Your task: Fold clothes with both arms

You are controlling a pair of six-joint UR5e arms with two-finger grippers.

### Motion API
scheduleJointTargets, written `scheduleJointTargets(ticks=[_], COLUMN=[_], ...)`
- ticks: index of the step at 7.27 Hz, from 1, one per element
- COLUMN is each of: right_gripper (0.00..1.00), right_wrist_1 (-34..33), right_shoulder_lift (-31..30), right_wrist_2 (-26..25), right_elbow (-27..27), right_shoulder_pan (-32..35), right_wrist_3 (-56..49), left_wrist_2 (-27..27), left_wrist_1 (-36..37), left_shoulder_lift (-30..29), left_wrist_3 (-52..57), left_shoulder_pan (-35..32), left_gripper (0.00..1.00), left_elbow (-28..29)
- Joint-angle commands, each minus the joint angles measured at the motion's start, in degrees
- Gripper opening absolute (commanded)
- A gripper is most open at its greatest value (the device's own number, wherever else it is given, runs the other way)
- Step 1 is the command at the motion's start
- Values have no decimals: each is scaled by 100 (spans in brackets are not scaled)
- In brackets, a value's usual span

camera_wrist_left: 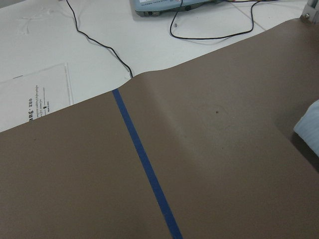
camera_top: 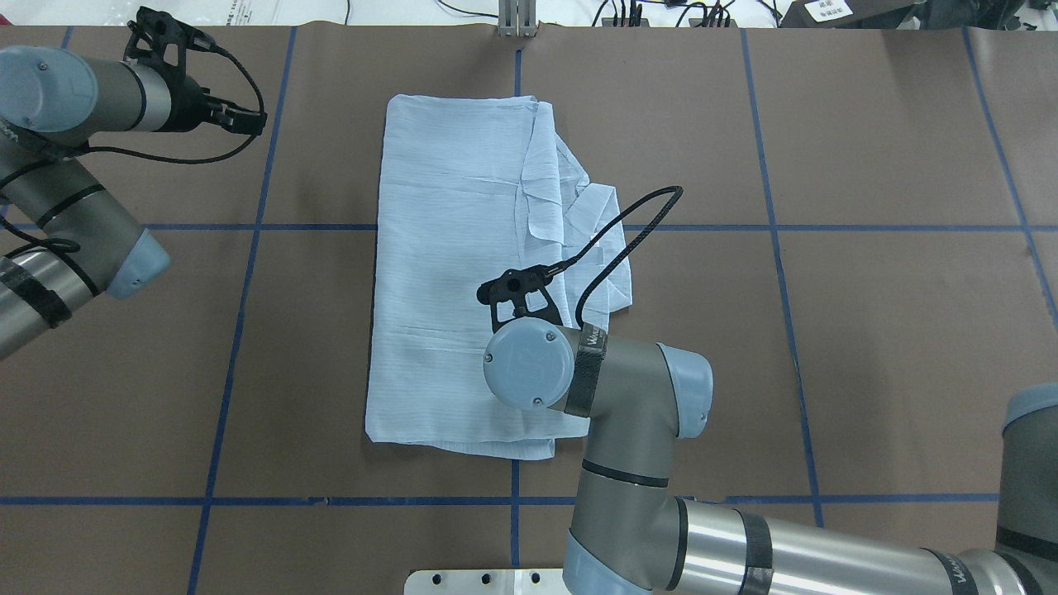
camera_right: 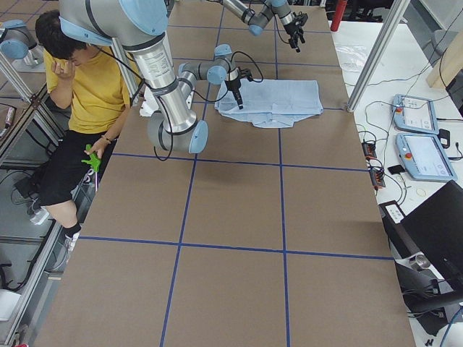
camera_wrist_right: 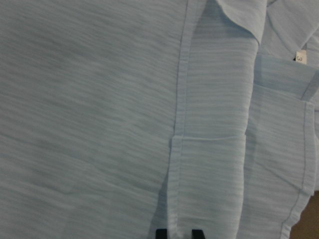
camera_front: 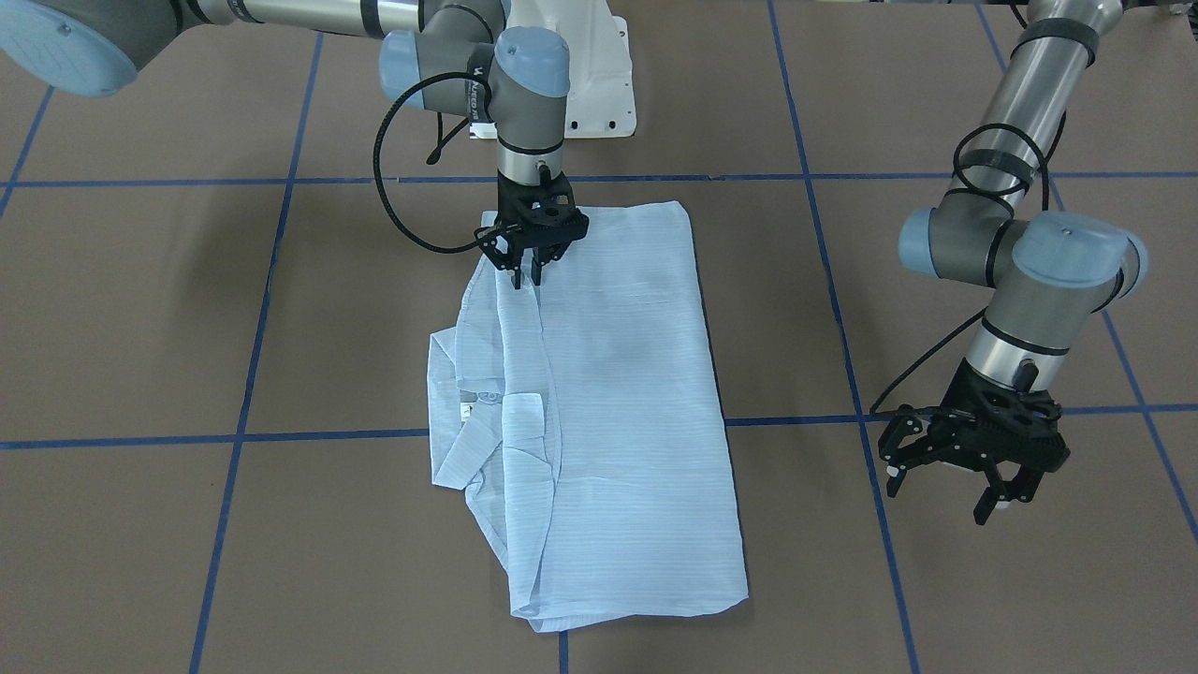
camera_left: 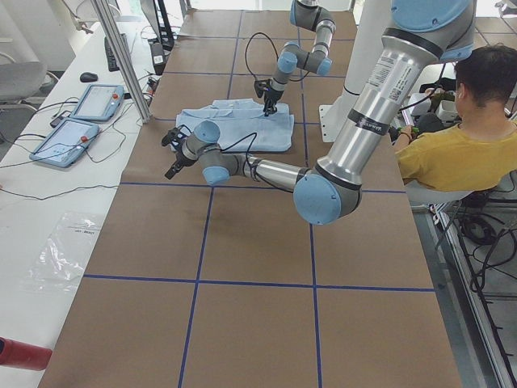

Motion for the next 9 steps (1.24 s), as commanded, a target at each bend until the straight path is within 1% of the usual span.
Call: scheduleJointTargets(ticks=[1,2,3,4,5,6,7,8,9], right_gripper=[0,0,0,0,2,85,100,100,100], right_wrist_1=[-114,-211,-273,-256,-230,-212,-195,-186,-116], right_shoulder_lift=[-84,-102,-398,-1053,-1451,-1560,-1509,-1473,-1351], right_wrist_2=[-9,0,0,-26,-53,-79,-88,-88,-79], right_elbow=[240,364,696,1221,1470,1429,1411,1402,1393], right_shoulder_pan=[65,231,372,373,391,295,233,233,407], right_wrist_3=[1,-7,1,97,168,543,903,941,942], left_wrist_2=[0,0,0,0,0,0,0,0,0], left_wrist_1=[9,0,0,0,0,0,0,0,0], left_shoulder_lift=[0,0,0,0,0,0,0,0,0], left_wrist_3=[0,0,0,-9,-9,-9,-9,-9,-9], left_shoulder_pan=[0,17,26,26,35,35,35,35,35], left_gripper=[100,100,100,100,100,100,100,100,100], left_elbow=[7,-2,7,-2,-2,-2,-2,-2,-19])
